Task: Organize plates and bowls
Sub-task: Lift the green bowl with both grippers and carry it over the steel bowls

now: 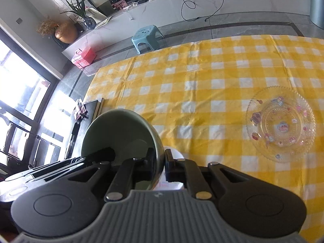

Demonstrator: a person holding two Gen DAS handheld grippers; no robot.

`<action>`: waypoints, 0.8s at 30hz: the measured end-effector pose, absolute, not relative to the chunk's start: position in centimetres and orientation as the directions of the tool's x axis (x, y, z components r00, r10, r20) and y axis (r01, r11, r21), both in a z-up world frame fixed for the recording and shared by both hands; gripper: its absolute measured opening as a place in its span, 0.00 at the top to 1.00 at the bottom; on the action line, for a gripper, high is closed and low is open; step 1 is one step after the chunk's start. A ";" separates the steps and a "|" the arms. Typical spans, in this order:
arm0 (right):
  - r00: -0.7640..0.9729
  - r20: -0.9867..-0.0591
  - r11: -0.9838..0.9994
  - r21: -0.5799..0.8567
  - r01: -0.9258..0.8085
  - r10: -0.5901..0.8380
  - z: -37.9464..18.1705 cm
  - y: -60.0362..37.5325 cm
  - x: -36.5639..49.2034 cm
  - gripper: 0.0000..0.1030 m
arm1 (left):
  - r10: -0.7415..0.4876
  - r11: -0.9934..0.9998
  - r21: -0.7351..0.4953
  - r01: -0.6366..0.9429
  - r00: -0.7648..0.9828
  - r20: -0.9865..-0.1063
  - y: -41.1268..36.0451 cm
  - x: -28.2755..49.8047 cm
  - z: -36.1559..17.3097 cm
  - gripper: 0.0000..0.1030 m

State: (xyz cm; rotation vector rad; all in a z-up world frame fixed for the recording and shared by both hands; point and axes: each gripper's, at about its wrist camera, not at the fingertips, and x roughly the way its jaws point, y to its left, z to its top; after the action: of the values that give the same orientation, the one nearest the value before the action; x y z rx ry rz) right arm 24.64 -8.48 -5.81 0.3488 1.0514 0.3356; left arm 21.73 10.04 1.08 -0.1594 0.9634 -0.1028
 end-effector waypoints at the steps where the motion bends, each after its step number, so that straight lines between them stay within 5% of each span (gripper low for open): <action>1: 0.460 -0.776 0.894 0.436 -0.103 0.431 -5.3 -9.0 23.7 0.92 | -0.160 0.983 -0.180 0.023 0.570 -0.806 9.7 20.9 1.5 0.92; 24: 0.480 -0.732 0.836 0.549 -0.007 0.484 -7.0 -15.6 11.0 0.92 | -0.252 0.946 -0.322 -0.027 0.565 -0.786 7.2 10.7 -0.2 0.91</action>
State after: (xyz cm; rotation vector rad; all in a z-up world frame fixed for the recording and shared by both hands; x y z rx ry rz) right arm 11.04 -15.59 -6.96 0.5200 1.0369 0.3163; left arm 10.67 7.19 -0.18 -0.3149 0.9652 -0.1349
